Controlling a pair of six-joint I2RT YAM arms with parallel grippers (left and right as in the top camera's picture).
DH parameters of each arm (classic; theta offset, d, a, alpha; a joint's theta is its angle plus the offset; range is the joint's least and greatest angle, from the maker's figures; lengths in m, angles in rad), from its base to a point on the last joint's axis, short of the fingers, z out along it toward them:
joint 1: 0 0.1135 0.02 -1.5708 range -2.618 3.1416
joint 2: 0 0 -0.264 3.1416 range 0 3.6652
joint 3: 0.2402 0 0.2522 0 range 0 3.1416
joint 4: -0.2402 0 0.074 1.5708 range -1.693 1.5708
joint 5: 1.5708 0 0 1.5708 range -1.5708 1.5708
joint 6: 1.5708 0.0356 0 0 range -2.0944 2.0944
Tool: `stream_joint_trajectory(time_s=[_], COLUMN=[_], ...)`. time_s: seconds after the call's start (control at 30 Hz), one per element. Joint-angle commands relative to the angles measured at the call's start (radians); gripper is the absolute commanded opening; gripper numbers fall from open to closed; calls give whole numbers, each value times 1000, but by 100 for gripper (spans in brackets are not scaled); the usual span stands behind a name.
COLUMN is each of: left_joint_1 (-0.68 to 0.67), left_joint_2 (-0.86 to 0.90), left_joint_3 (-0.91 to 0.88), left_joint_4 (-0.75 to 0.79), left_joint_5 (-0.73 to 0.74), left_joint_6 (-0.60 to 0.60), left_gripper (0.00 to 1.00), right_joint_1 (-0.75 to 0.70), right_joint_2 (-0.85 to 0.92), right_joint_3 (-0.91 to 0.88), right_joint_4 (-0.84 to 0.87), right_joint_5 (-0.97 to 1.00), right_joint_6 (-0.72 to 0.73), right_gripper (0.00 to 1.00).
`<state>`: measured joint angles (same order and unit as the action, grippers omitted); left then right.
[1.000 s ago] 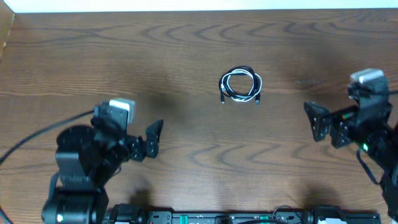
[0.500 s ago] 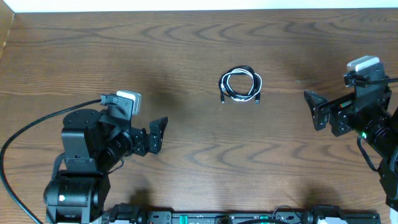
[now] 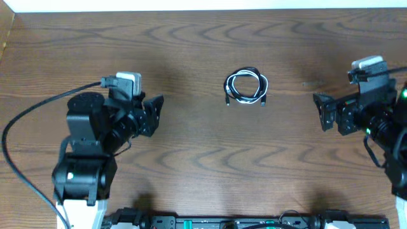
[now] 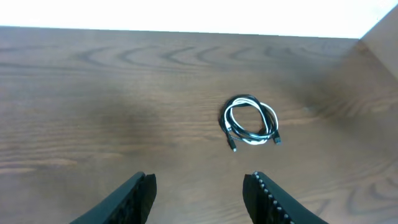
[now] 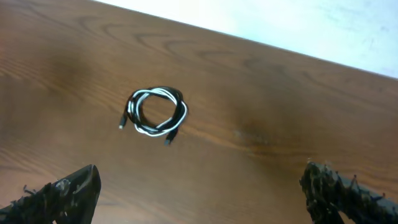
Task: Untangle cables
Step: 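Raise both arms and move the left gripper toward the cable bundle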
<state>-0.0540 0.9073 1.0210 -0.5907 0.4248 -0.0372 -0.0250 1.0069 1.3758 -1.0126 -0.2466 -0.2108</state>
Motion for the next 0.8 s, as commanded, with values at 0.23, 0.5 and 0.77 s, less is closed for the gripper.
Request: stream_joint_trajectory(time_s=[0.23,0.5,0.77], left_joint_1=[2,2,-40], left_joint_2=[145,247,341], left_joint_3=[17,17,17], left_joint_4=[-29,65,122], left_joint_5=[41,430,454], left_joint_6=[-138,142,142], left_gripper=[98,98,98], right_joint_1=[-4,-5,-4], right_joint_2=[88,133,214], right_joint_3=[17,18,17], right_joint_4=[8,25,53], right_joint_5=[19,20,104], right_joint_6=[16,35,146], right_gripper=[82,99,99])
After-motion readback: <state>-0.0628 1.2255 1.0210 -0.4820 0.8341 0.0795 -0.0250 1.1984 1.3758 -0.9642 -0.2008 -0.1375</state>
